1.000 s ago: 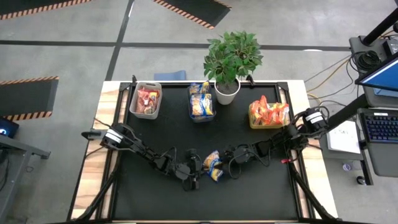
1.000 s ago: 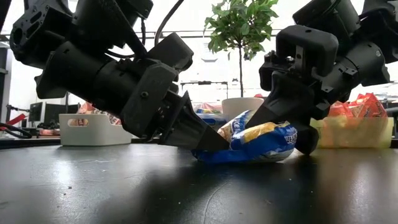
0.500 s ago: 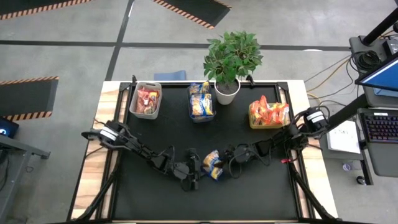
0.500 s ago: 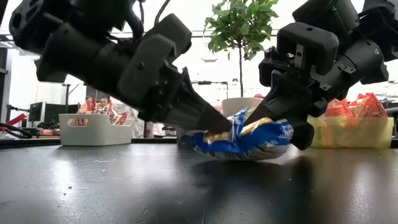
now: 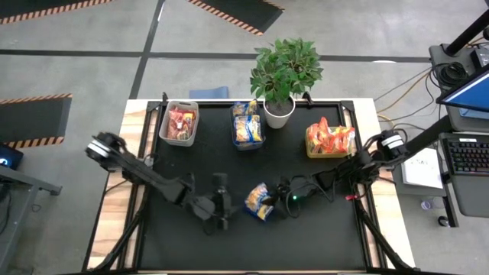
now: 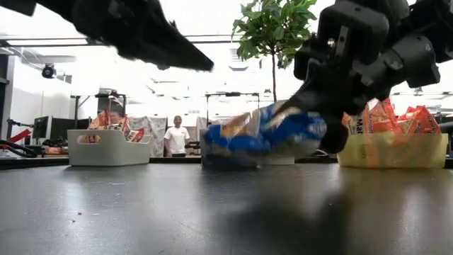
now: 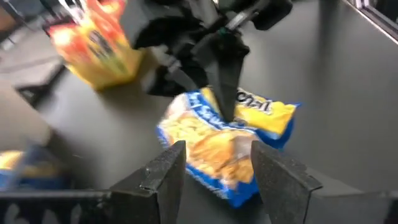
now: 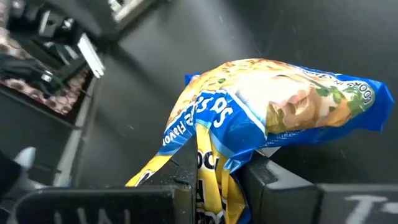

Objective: Sort Maruchan noodles
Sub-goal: Put the blue noodle pack into the black bin, then return to Home Position

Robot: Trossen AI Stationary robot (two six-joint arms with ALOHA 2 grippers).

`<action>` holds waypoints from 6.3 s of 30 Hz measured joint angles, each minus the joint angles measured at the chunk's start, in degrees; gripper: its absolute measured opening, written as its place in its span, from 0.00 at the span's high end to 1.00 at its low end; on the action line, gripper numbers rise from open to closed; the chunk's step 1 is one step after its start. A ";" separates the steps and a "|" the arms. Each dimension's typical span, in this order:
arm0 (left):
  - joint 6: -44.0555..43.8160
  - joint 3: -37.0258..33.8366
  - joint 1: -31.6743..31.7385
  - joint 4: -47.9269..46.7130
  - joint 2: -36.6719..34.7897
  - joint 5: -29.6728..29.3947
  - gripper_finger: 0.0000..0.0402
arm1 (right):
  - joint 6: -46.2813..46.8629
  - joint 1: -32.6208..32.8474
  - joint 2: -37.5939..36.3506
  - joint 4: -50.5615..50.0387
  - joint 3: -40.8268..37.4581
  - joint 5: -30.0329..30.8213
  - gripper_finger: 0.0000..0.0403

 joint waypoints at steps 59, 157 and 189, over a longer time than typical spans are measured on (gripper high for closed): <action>11.53 -22.71 -4.08 2.23 -48.14 -9.53 0.64 | -26.76 -27.54 15.46 -61.05 57.96 26.43 0.87; 10.44 -22.81 -4.40 -2.55 -49.99 -9.50 0.64 | -30.32 -28.20 21.61 -48.10 51.39 36.41 0.98; 20.13 -35.27 -4.61 -14.10 -94.04 -17.66 0.96 | -49.04 -19.25 -37.84 -10.32 -9.67 -4.72 0.98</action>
